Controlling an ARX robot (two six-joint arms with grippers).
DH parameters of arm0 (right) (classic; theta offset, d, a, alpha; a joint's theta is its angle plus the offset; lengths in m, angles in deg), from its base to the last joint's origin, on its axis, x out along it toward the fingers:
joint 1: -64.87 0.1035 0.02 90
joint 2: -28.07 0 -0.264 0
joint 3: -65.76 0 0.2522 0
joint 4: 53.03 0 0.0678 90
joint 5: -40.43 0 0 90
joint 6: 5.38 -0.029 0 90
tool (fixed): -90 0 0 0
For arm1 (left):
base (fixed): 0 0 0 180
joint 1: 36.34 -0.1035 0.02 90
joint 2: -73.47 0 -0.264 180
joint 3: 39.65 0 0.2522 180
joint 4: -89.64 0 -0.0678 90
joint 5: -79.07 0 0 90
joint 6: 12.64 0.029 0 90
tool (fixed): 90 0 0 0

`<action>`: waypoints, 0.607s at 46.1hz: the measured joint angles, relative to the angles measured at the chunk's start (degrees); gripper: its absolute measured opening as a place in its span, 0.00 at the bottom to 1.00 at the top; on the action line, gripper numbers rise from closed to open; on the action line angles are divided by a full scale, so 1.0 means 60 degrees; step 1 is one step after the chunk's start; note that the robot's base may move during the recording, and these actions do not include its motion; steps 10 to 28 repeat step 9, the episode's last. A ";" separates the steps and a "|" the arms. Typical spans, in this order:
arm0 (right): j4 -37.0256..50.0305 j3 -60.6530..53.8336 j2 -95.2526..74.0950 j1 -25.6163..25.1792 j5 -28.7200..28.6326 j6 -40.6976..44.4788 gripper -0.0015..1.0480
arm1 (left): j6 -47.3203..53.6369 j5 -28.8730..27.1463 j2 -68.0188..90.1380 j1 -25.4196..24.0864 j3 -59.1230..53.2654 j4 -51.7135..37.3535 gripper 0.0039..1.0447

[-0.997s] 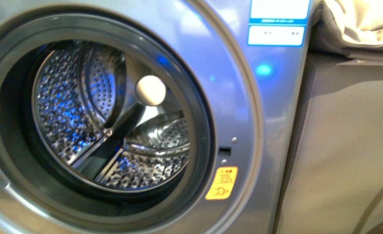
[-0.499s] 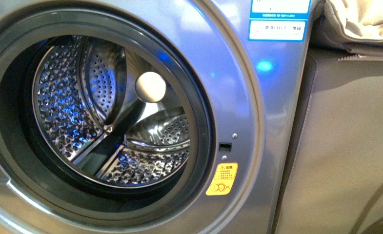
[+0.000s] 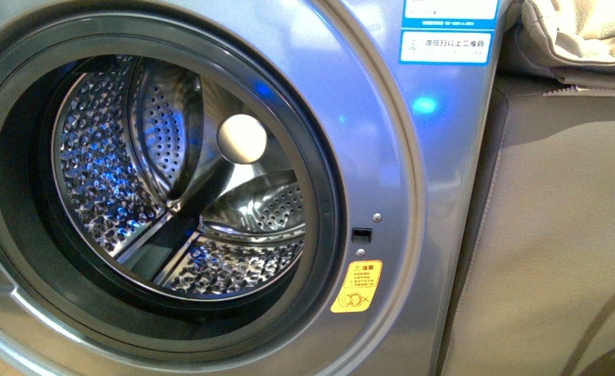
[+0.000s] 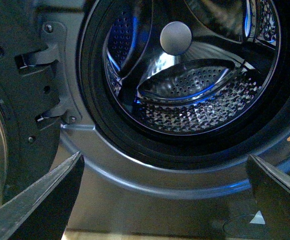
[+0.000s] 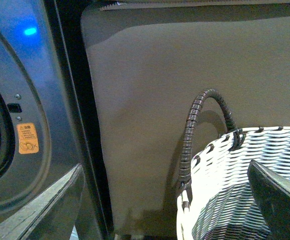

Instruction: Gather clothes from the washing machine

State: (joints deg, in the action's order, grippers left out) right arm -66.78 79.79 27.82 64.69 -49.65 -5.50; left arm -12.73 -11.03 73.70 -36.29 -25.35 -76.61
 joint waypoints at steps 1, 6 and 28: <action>0.0000 0.0000 0.0000 0.0000 0.0000 -0.0004 0.92 | 0.0000 0.0000 0.0000 0.0000 0.0000 0.0000 0.94; 0.0000 0.0000 0.0000 0.0000 0.0000 -0.0004 0.92 | 0.0000 0.0000 0.0000 0.0000 0.0000 0.0000 0.94; 0.0000 0.0000 0.0000 0.0000 0.0000 -0.0004 0.92 | 0.0000 0.0000 0.0000 0.0000 0.0000 0.0000 0.94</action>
